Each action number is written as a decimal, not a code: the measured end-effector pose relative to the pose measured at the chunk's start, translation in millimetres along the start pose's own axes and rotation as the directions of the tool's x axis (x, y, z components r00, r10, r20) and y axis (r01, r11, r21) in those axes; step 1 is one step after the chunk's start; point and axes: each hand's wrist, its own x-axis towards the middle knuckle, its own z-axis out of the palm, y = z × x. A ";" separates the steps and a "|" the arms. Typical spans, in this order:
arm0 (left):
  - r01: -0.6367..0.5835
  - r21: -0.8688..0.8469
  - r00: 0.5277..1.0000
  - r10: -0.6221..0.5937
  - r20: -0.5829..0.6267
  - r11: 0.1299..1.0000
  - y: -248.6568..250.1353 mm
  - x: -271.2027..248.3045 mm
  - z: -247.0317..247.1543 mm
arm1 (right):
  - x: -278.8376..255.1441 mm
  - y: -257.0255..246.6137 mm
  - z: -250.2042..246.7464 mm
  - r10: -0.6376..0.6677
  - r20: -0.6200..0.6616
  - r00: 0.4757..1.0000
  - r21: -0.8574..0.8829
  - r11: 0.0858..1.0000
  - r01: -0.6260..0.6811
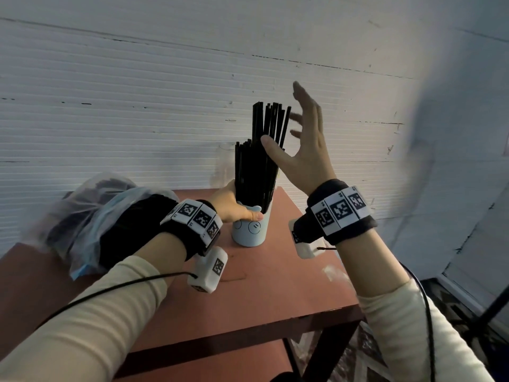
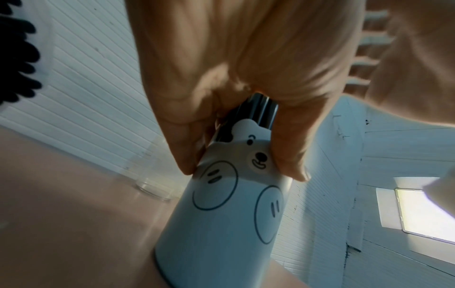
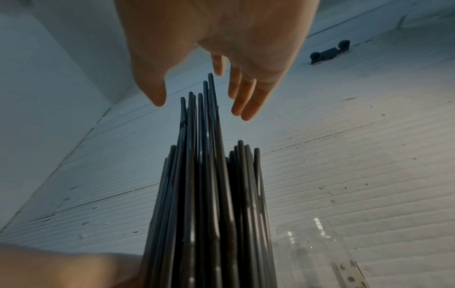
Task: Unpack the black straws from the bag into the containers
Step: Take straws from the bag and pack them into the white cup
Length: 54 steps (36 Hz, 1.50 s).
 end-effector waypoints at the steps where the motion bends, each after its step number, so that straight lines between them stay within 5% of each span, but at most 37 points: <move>1: -0.002 -0.001 1.000 0.002 0.005 1.000 -1.0 0.9 -0.5 | 0.6 0.4 1.1 -0.042 0.008 0.999 -0.027 0.999 0.042; 14: -0.034 -0.104 0.997 0.041 0.061 0.994 -6.9 -2.2 -3.0 | -36.7 24.4 19.1 -0.059 0.087 0.994 -0.147 0.987 0.071; 27: -0.008 -0.083 0.991 0.019 0.133 0.997 -14.0 2.9 -14.9 | 16.0 11.2 10.6 -0.145 0.112 0.983 -0.145 0.976 0.160; 40: -0.055 -0.102 0.991 0.066 0.117 0.993 -18.1 2.2 -13.3 | -8.5 10.7 13.7 -0.154 0.031 0.988 -0.087 0.984 0.156; 54: -0.049 -0.086 0.993 0.058 0.106 0.995 -20.8 5.1 -12.4 | 0.8 -2.8 9.8 0.033 0.035 0.999 -0.041 0.999 -0.032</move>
